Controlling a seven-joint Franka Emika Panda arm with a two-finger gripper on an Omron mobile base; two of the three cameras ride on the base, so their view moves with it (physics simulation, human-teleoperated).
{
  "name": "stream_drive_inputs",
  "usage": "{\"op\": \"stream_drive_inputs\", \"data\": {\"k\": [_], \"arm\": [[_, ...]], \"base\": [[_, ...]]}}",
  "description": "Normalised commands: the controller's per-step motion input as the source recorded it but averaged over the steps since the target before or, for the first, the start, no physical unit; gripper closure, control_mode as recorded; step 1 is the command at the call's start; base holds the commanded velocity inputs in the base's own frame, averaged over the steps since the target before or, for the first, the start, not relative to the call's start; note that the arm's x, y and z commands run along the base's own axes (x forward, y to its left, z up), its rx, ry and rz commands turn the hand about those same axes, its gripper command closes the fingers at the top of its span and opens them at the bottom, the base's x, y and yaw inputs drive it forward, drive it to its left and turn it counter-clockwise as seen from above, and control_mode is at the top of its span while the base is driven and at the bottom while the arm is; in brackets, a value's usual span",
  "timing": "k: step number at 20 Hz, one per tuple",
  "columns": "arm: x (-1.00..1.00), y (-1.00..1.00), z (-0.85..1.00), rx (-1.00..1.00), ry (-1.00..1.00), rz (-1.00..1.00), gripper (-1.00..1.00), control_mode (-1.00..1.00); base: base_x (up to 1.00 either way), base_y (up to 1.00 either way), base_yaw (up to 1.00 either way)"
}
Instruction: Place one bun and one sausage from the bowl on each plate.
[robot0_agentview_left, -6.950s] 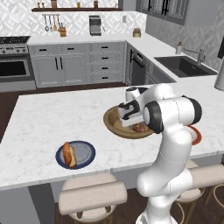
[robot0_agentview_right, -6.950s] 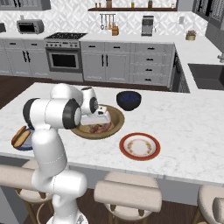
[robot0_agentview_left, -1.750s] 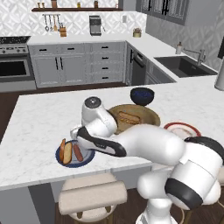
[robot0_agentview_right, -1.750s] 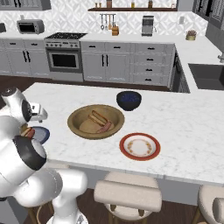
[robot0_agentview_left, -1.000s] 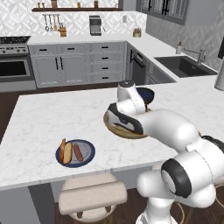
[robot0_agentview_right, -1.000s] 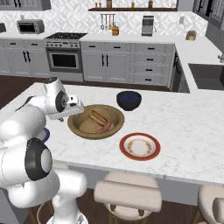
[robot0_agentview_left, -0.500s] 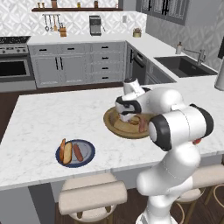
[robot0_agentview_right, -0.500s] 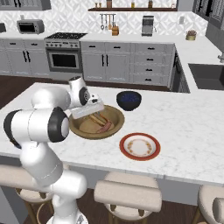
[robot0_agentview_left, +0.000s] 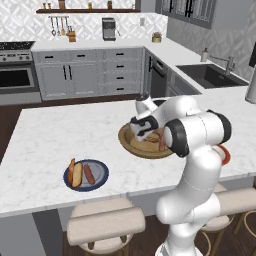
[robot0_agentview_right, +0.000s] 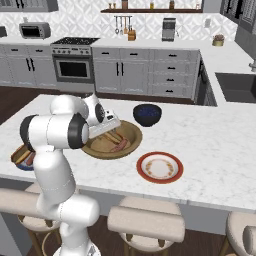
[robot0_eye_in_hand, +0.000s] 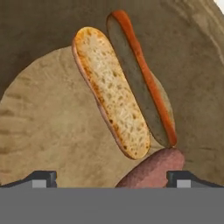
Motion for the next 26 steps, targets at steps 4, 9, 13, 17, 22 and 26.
{"op": "stream_drive_inputs", "data": {"k": [4, 9, 13, 17, 22, 26], "arm": [[0.18, 0.00, -0.26, 0.00, 0.00, 0.05, -1.00, -1.00], [0.09, -0.03, -0.25, 0.00, 0.00, 0.00, -1.00, -1.00], [0.15, -0.09, -0.08, 0.00, 0.00, 0.00, -1.00, -1.00], [0.23, -0.06, 0.00, 0.00, -0.03, 0.00, -1.00, -1.00], [0.15, -0.06, 0.00, 0.00, -0.03, 0.00, -1.00, -1.00], [0.12, -0.10, 0.01, 0.00, -0.09, 0.00, -1.00, -1.00]], "base": [[0.00, 0.00, 0.00], [0.00, 0.00, 0.00], [0.00, 0.00, 0.00], [0.00, 0.00, 0.00], [0.00, 0.00, 0.00], [0.00, 0.00, 0.00]]}}
